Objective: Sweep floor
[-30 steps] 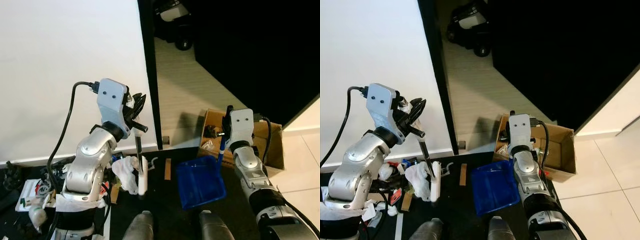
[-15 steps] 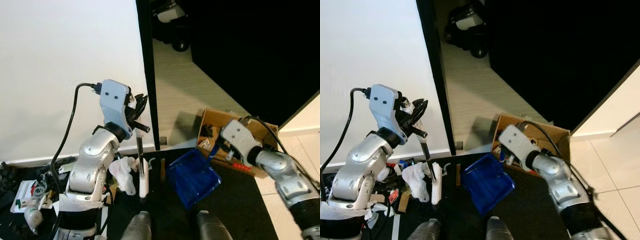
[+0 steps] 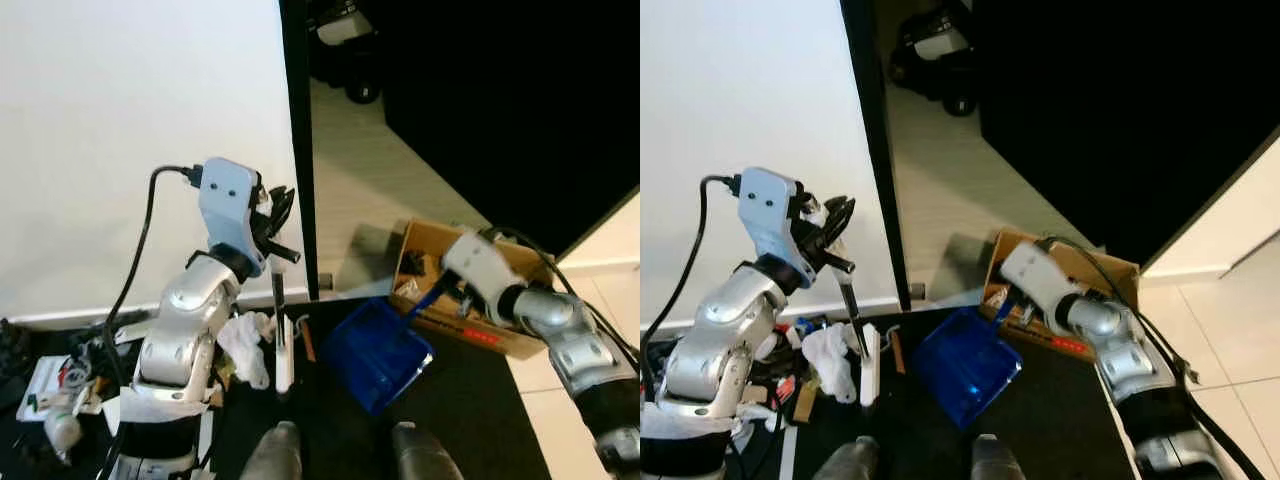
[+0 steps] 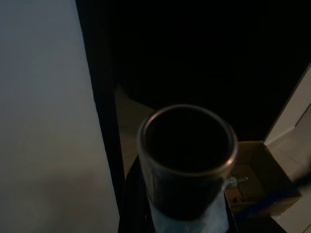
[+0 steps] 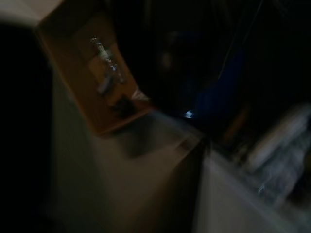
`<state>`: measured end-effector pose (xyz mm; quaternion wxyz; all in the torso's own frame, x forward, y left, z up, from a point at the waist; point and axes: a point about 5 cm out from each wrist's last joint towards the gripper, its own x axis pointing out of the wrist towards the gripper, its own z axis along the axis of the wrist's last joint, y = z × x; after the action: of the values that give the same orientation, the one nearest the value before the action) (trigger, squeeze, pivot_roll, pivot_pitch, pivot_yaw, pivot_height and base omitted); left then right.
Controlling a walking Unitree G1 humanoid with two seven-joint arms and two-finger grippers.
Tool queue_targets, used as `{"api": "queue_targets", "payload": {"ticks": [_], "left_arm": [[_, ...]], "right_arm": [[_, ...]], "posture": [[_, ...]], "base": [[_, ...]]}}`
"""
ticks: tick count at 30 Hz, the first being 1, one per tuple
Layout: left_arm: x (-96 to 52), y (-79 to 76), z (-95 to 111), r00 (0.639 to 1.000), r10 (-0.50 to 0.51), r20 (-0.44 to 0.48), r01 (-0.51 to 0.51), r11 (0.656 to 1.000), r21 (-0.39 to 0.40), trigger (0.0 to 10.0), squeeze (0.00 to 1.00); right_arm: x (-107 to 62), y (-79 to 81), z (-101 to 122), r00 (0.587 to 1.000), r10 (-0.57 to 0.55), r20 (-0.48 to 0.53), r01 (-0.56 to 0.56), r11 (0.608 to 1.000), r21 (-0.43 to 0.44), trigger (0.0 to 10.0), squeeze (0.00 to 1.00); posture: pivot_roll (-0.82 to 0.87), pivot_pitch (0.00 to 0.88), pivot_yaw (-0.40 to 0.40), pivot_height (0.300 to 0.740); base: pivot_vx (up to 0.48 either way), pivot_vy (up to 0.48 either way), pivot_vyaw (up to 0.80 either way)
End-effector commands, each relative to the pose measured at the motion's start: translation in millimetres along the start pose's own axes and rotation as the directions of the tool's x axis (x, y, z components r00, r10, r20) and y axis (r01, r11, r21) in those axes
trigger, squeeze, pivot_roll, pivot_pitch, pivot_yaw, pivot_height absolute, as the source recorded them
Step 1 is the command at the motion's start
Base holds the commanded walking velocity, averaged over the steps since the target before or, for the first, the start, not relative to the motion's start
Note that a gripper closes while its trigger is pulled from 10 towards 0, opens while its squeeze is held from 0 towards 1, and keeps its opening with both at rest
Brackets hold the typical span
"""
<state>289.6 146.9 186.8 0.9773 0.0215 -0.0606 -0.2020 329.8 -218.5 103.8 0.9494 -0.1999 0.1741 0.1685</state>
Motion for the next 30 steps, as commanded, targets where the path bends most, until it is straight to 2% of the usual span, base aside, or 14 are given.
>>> {"api": "queue_targets", "payload": {"ticks": [1,2,4,5,6,7,10,12,14,18,19,20,21,30], "left_arm": [[1.0,-2.2,2.9,1.000,-0.001,0.023,0.001,1.000,0.008,10.0,0.00],[0.9,-2.2,2.9,1.000,-0.001,0.022,0.001,1.000,0.008,10.0,0.00],[0.9,-2.1,2.7,1.000,0.000,0.021,-0.001,1.000,0.008,10.0,0.00],[0.9,-2.0,2.7,1.000,0.001,0.020,-0.001,1.000,0.008,10.0,0.00],[0.9,-2.0,2.7,1.000,0.001,0.020,-0.001,1.000,0.008,10.0,0.00],[1.6,-2.1,2.6,1.000,-0.002,0.019,0.002,1.000,0.010,10.0,0.00],[2.0,-2.0,2.7,1.000,-0.003,0.019,0.003,1.000,0.010,10.0,0.00],[3.5,-1.4,3.6,1.000,-0.003,0.022,0.003,1.000,0.016,10.0,0.00],[3.7,-0.7,4.0,1.000,0.000,0.024,0.000,1.000,0.018,10.0,0.00],[1.9,6.5,7.2,0.999,0.022,0.035,-0.023,0.999,0.034,10.0,0.00],[1.9,6.5,7.2,0.999,0.022,0.035,-0.023,0.999,0.034,10.0,0.00],[0.7,10.9,9.0,0.999,0.032,0.039,-0.034,0.998,0.044,10.0,0.00],[-1.9,19.5,11.9,0.998,0.048,0.041,-0.050,0.997,0.065,10.0,0.00],[-4.9,34.3,14.7,0.995,0.092,0.037,-0.095,0.991,0.095,10.0,0.00]], "right_arm": [[-4.0,-16.6,-14.9,0.989,-0.143,-0.036,0.147,0.970,0.191,10.0,0.00],[-4.4,-22.9,-10.7,0.983,-0.185,-0.013,0.182,0.947,0.265,10.0,0.00],[-4.9,-33.0,-2.4,0.969,-0.246,0.018,0.214,0.874,0.436,10.0,0.00],[-4.9,-34.6,-0.9,0.966,-0.256,0.022,0.216,0.856,0.470,10.0,0.00],[-4.9,-34.6,-0.9,0.966,-0.256,0.022,0.216,0.856,0.470,10.0,0.00],[-5.3,-41.8,4.8,0.955,-0.296,0.029,0.231,0.801,0.552,10.0,0.00],[-5.3,-44.3,6.9,0.951,-0.309,0.029,0.236,0.781,0.578,10.0,0.00],[-6.5,-53.2,12.7,0.928,-0.370,0.042,0.273,0.753,0.598,10.0,0.00],[-6.9,-54.7,14.1,0.921,-0.387,0.053,0.285,0.758,0.587,10.0,0.00],[-5.2,-44.2,20.7,0.919,-0.375,0.124,0.270,0.825,0.497,10.0,0.00],[-5.2,-44.2,20.7,0.919,-0.375,0.124,0.270,0.825,0.497,10.0,0.00],[-3.5,-36.8,23.8,0.922,-0.358,0.150,0.253,0.847,0.467,10.0,0.00],[0.9,-22.0,28.3,0.931,-0.315,0.185,0.208,0.874,0.438,10.0,0.00],[14.2,5.0,30.9,0.943,-0.254,0.215,0.155,0.907,0.393,10.0,0.00]], "posture": [[0.07,0.130,-0.004,0.740],[0.07,0.130,-0.004,0.740],[0.07,0.130,-0.004,0.740],[0.07,0.130,-0.004,0.740],[0.07,0.130,-0.004,0.740],[0.07,0.133,0.005,0.740],[0.06,0.133,0.006,0.740],[0.06,0.134,0.005,0.740],[0.06,0.134,0.005,0.740],[0.06,0.135,0.004,0.740],[0.06,0.135,0.004,0.740],[0.07,0.138,0.006,0.740],[0.07,0.138,0.008,0.740],[0.08,0.137,0.012,0.740]], "base": [[0.000,0.000,0.00],[0.000,0.000,0.00],[0.000,0.000,0.00],[0.000,0.000,0.00],[0.000,0.000,0.00],[0.000,0.000,0.00],[0.000,0.000,0.00],[0.000,0.000,0.00],[0.000,0.000,0.00],[0.000,0.000,0.00],[0.000,0.000,0.00],[0.000,0.000,0.00],[0.000,0.000,0.00],[0.000,0.000,0.00]]}}
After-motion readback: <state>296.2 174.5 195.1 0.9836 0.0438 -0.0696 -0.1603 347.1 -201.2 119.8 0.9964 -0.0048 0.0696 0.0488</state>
